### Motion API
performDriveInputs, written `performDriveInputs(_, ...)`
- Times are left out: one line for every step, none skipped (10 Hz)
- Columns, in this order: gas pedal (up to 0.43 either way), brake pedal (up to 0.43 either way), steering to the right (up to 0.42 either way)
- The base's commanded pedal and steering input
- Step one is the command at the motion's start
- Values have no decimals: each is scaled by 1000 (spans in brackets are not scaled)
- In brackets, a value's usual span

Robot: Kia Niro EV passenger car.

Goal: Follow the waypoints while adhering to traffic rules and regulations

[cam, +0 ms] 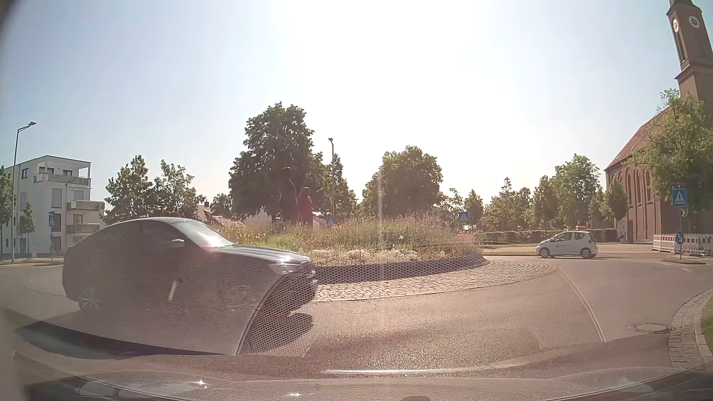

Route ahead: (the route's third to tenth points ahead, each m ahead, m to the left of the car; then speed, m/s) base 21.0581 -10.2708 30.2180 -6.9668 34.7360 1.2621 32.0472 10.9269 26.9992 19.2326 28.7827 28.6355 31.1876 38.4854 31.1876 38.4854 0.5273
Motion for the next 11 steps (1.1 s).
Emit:
performDriveInputs(177, 12, 156)
performDriveInputs(197, 12, 160)
performDriveInputs(228, 12, 165)
performDriveInputs(228, 12, 171)
performDriveInputs(240, 18, 174)
performDriveInputs(248, 18, 178)
performDriveInputs(260, 12, 181)
performDriveInputs(299, 12, 188)
performDriveInputs(299, 12, 199)
performDriveInputs(311, 12, 212)
performDriveInputs(311, 12, 228)
